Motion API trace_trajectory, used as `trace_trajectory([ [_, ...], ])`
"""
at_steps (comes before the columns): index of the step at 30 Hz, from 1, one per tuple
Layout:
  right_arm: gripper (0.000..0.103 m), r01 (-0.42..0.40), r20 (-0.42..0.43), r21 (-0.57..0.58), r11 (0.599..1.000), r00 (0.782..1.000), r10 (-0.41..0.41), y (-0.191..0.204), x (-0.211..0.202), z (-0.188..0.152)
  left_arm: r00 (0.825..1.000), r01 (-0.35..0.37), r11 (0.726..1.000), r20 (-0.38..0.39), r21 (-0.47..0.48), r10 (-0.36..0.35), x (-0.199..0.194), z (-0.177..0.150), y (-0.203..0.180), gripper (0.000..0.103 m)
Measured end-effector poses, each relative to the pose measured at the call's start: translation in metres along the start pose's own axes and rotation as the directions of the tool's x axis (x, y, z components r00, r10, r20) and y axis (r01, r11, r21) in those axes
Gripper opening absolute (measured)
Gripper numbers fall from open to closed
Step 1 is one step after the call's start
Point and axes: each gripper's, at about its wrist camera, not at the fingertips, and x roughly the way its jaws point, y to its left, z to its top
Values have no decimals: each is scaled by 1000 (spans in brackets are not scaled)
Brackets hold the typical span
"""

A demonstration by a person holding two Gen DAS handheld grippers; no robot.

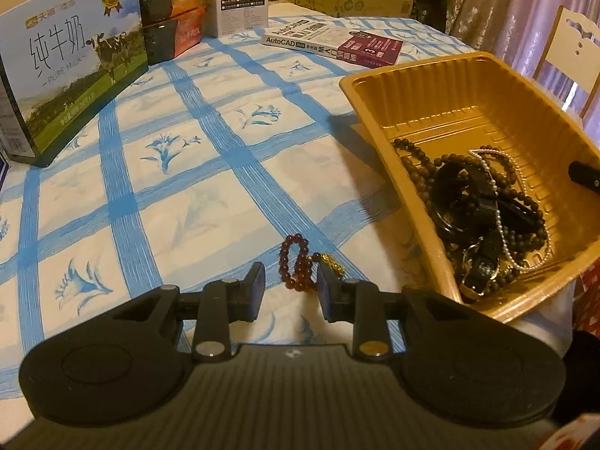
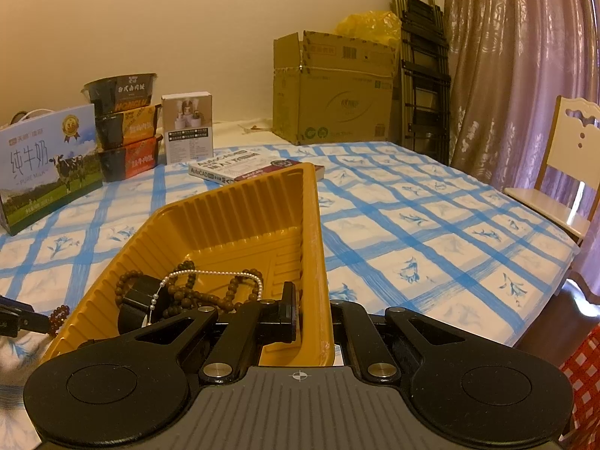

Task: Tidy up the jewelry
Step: 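Move the open left tool back to the red bead bracelet, then close the left tool on the red bead bracelet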

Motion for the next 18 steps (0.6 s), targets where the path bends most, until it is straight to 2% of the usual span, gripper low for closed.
trace_trajectory([
  [14,5,1,0,-1,1000,1000,-1,0,0,0,999,-33,999,-15,23,34,19,4,0,26],
  [18,5,0,0,-1,1000,1000,0,0,0,0,999,-40,999,-9,6,40,21,4,7,22],
])
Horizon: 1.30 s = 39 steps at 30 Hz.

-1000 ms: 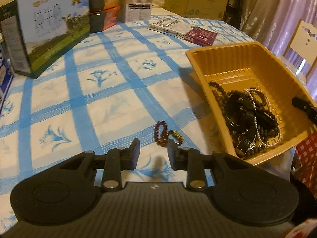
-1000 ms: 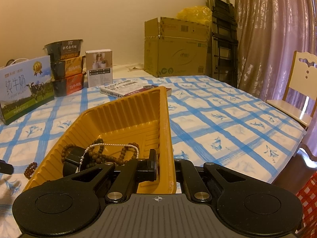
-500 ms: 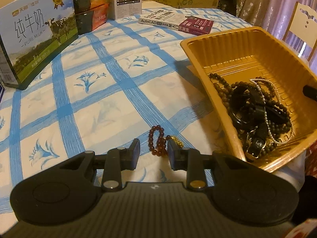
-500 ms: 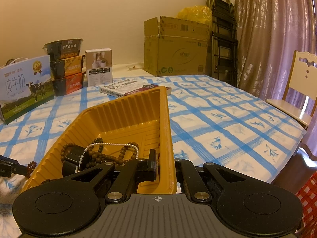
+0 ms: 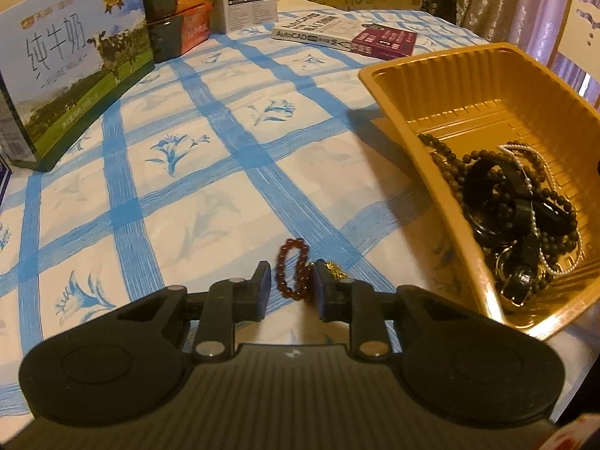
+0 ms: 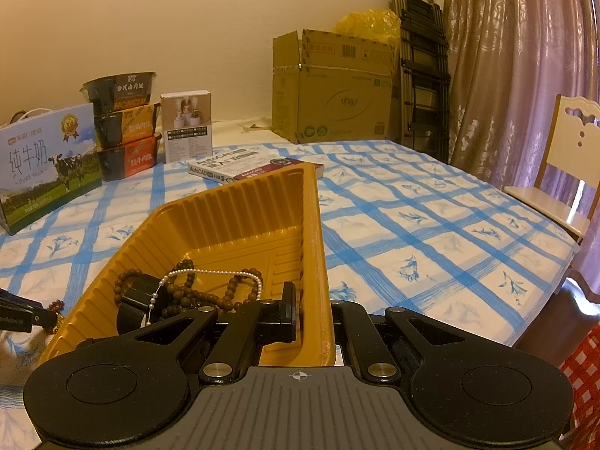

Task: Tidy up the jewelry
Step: 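Close the left tool on the red bead bracelet, then carry the red bracelet into the orange tray and open the left tool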

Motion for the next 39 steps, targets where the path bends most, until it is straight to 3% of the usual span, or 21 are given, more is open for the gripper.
trace_trajectory([
  [5,5,0,0,0,1000,1000,0,0,0,-1,1000,9,1000,-1,0,-9,2,0,1,21],
  [10,5,0,-1,1,1000,1000,0,-1,0,-1,1000,27,1000,1,-6,-27,1,0,1,5],
  [17,5,1,-2,-1,1000,1000,-1,-1,0,-1,999,51,999,13,-20,-51,-10,0,3,4],
  [24,5,1,-2,-2,1000,1000,-1,0,0,-1,994,72,997,80,-24,-70,-42,12,8,4],
  [33,5,2,-2,-4,1000,1000,-2,-1,0,-1,975,107,994,196,-12,-103,-95,35,10,4],
  [39,5,-1,3,2,1000,1000,1,-3,0,-4,953,171,985,251,21,-171,-120,50,-6,4],
])
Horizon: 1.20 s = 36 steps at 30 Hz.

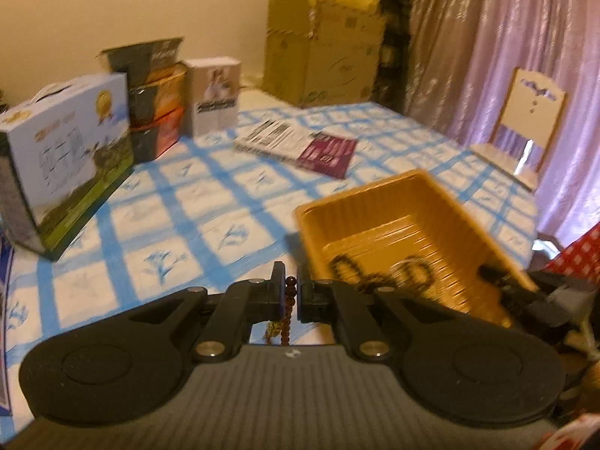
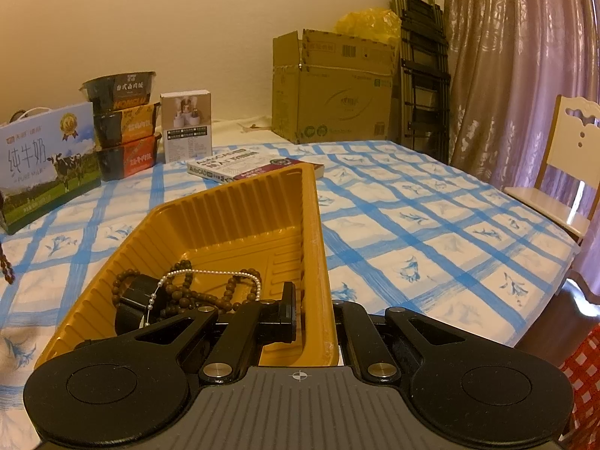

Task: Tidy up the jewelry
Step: 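Carry the red bracelet into the orange tray and open the left tool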

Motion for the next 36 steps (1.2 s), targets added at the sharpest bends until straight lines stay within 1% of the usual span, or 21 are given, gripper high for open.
trace_trajectory([
  [5,5,-6,10,3,1000,1000,6,0,3,1,997,64,998,31,-2,-64,1,16,-18,4],
  [9,5,-13,16,13,1000,1000,13,-1,5,4,991,132,991,40,-4,-131,11,27,-36,4],
  [13,5,-16,14,19,1000,1000,15,-2,7,5,980,198,980,28,-11,-197,27,33,-55,4],
  [16,5,-17,11,23,1000,1000,17,-2,8,4,973,231,973,10,-17,-230,42,34,-69,4],
  [23,5,-19,10,31,999,1000,18,-3,10,4,959,281,959,-37,-30,-282,70,31,-94,4],
  [26,5,-18,9,34,999,1000,18,-2,11,4,949,309,950,-50,-39,-310,79,30,-100,5],
  [28,5,-17,8,34,999,1000,17,-2,10,4,947,315,948,-55,-47,-317,83,31,-103,6],
  [32,5,-16,5,38,999,1000,16,-3,11,3,943,326,943,-46,-62,-329,83,34,-104,6],
  [36,5,-16,5,37,999,1000,15,-3,10,3,946,322,945,-31,-62,-324,77,36,-102,6],
])
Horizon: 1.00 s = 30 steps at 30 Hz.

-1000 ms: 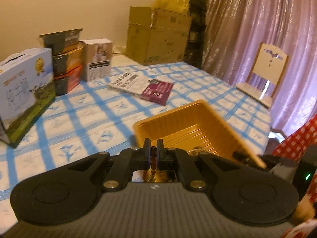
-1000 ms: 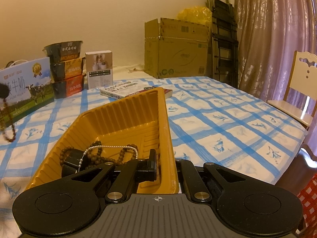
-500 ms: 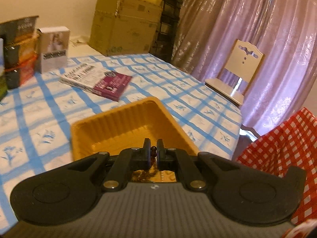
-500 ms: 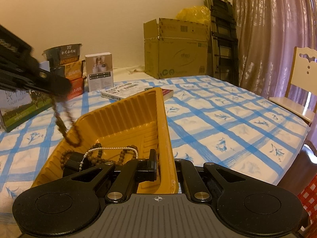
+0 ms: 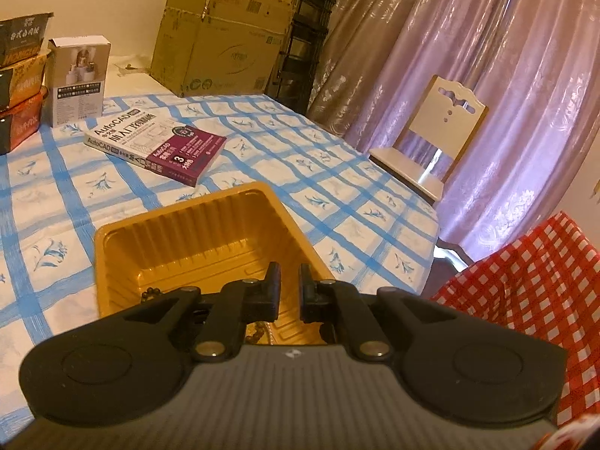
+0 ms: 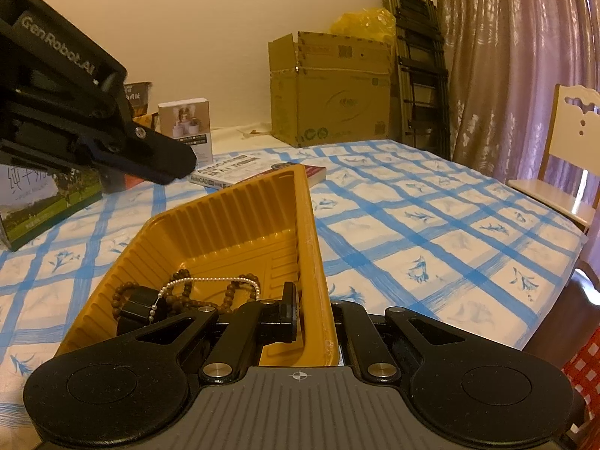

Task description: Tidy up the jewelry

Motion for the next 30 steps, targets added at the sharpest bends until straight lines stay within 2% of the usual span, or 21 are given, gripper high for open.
trace_trajectory([
  [5,5,0,0,0,1000,1000,0,0,0,0,999,-38,999,13,5,38,-11,0,7,7],
  [10,5,0,-1,1,1000,1000,0,0,0,0,994,-107,994,13,8,106,-23,-4,23,14],
  [15,5,3,-7,6,1000,1000,-3,-1,2,-1,985,-174,984,2,-36,175,-38,-14,50,14],
  [24,5,16,-40,69,998,999,-13,-7,10,-1,946,-325,937,-47,-124,322,-73,-49,99,14],
  [30,5,16,-59,124,992,998,-9,-10,16,0,911,-413,895,-69,-168,407,-96,-70,125,14],
])
